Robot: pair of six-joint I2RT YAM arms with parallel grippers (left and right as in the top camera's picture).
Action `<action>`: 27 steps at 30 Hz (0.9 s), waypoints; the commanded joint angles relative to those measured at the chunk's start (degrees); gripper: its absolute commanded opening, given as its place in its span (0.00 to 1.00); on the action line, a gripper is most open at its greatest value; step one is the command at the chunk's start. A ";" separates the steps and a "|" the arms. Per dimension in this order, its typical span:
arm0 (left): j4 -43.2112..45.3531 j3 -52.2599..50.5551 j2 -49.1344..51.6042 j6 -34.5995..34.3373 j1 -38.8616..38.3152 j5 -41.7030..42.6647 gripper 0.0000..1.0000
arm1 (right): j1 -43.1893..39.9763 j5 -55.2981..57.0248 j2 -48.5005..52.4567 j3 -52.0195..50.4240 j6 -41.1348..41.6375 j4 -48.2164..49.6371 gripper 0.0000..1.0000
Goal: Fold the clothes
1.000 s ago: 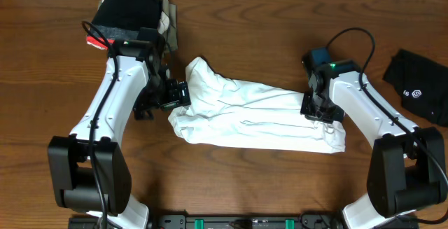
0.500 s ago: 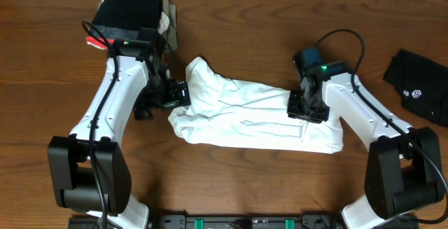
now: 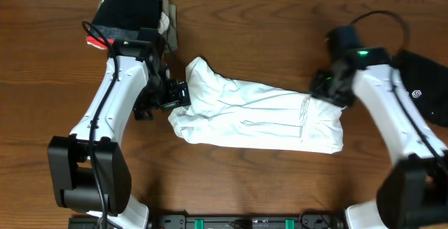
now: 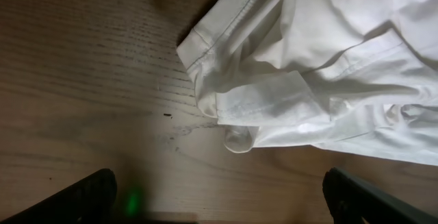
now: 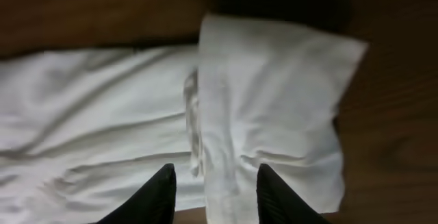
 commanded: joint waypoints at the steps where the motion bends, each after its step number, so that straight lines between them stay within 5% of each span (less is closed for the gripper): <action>1: -0.35 0.33 0.09 0.96 0.20 -0.74 0.98 | -4.42 -6.62 -1.11 0.55 -5.18 -0.15 0.30; 5: -0.17 0.33 0.09 0.96 0.20 -0.74 0.98 | -6.80 -8.55 -0.44 -2.51 -7.93 -0.04 0.01; 19: -0.74 0.33 0.09 0.96 0.20 -0.74 0.98 | -5.77 -22.64 -0.37 -25.00 -6.95 25.77 0.01; 27: -0.68 0.33 0.07 0.96 0.20 -0.72 0.98 | -4.48 -24.72 -0.24 -32.33 -3.52 30.42 0.01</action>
